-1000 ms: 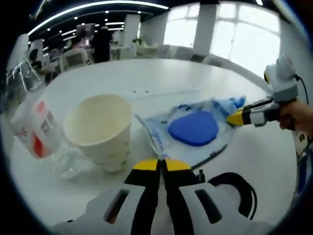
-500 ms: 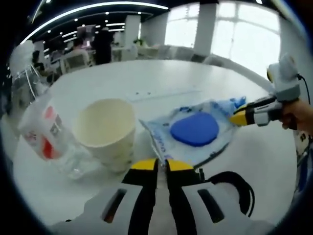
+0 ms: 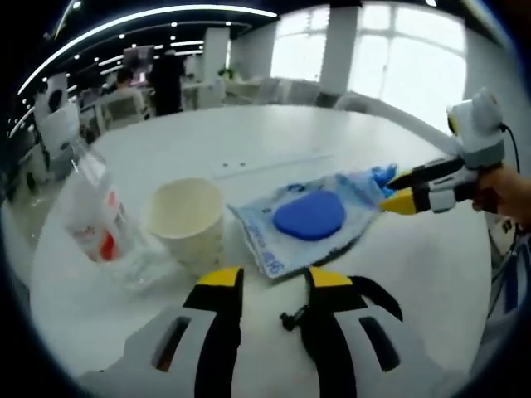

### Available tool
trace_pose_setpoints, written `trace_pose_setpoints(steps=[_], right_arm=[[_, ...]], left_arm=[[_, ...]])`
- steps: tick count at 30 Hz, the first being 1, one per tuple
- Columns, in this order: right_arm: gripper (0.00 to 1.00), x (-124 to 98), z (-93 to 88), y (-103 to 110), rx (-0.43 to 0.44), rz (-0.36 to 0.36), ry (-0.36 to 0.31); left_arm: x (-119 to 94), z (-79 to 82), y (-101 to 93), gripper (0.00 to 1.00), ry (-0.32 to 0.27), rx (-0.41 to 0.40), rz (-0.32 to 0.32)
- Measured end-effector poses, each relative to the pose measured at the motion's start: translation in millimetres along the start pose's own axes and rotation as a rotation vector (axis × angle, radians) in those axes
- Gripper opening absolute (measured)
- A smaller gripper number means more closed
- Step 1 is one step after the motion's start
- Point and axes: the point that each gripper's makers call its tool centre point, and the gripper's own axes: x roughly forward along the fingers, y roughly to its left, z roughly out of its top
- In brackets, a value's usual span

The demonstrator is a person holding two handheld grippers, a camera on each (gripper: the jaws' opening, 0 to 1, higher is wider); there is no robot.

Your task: Arrange the tabletop items into an orderly group along one side of the table until the central work area is clear of visible clutter.

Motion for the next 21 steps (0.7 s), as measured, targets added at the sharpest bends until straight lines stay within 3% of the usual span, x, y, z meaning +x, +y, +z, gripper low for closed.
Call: trace_pose_setpoints(steps=[5,9,12,16,21], right_arm=[[0.42,-10,-1.7,27,-0.009,0.097,-0.006],[0.52,-14,-5.9,51,0.004,0.203,-0.005],[0.59,-17,-10.7,66,0.030,0.272,-0.004],[0.75,-16,-14.8,79,0.049,0.301,-0.008],[0.82,-12,-20.5,96,0.024,0.332,0.007]], left_arm=[[-16,0.7,-7.7,0.42,-0.029,0.022,-0.017],[-31,2.5,-12.9,0.46,-0.065,0.049,-0.027],[-43,2.2,-15.5,0.57,-0.082,0.053,-0.032],[-59,-3.6,-22.6,0.70,-0.075,0.078,-0.046],[-76,-7.3,-26.9,0.78,-0.098,0.060,-0.062]])
